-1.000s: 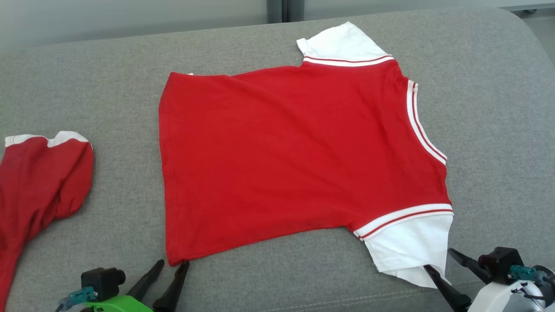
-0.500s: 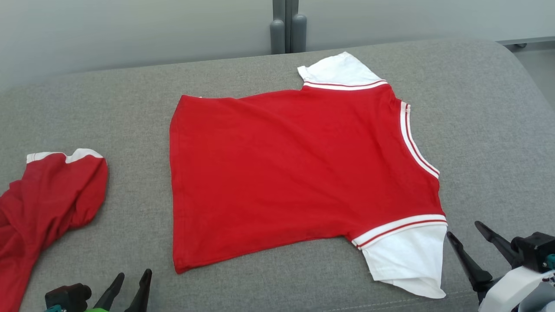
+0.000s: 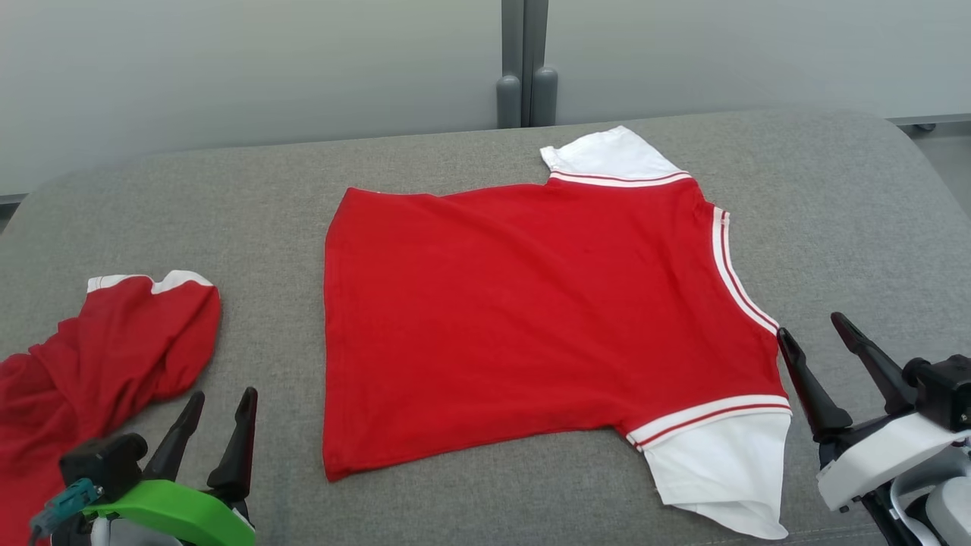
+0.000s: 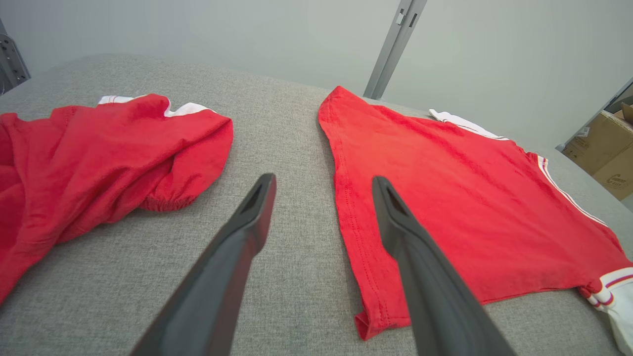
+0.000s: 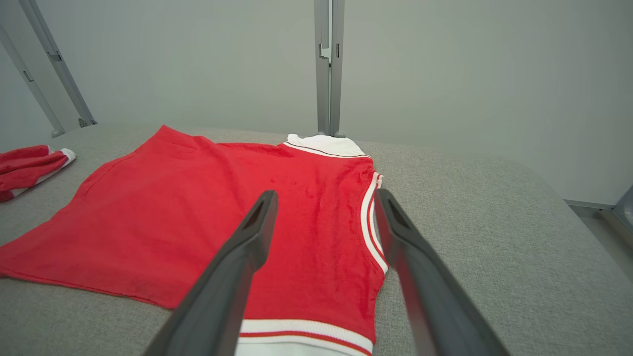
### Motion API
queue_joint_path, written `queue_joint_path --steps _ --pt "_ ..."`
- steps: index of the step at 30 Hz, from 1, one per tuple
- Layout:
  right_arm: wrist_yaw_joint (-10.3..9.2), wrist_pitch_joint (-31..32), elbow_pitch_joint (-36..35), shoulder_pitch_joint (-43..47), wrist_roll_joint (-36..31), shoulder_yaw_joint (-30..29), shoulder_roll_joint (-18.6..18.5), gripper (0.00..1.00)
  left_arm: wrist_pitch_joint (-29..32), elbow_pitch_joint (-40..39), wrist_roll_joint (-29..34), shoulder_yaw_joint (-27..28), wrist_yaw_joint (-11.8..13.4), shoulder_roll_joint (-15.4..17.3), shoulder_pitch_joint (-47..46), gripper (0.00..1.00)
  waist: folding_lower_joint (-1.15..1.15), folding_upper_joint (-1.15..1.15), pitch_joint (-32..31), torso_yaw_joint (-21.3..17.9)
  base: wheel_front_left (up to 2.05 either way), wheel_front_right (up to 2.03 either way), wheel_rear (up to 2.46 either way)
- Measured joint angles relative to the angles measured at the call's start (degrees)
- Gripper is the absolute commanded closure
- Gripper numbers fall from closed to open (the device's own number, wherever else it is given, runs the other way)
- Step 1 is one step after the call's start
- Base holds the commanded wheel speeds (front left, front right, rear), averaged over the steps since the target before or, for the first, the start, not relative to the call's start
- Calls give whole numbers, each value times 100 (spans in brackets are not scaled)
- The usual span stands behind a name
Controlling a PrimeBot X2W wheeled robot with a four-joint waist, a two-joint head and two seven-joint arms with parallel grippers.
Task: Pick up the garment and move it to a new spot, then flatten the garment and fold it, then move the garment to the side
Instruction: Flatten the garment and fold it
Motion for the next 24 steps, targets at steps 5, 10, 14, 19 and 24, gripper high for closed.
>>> queue_joint_path --steps 5,10,14,19,24 --pt "-7 -2 93 0 -44 -59 218 0 -1 -68 261 3 136 2 9 0 0 0 1 10 0 0 0" --pt "-51 -4 355 -7 -73 -336 419 0 -2 -169 338 53 219 -20 100 0 0 0 77 -41 0 0 0" --pt "-92 -12 539 -131 -233 -638 647 0 -2 -159 501 66 261 -151 85 0 0 0 163 -59 0 0 0" --pt "-92 -19 679 -159 -369 -866 849 0 -2 -79 631 63 261 -374 -65 0 0 0 185 6 0 0 0" --pt "-92 -19 775 -160 -567 -910 1017 0 -2 1 697 170 263 -514 -70 0 0 0 132 44 0 0 0"
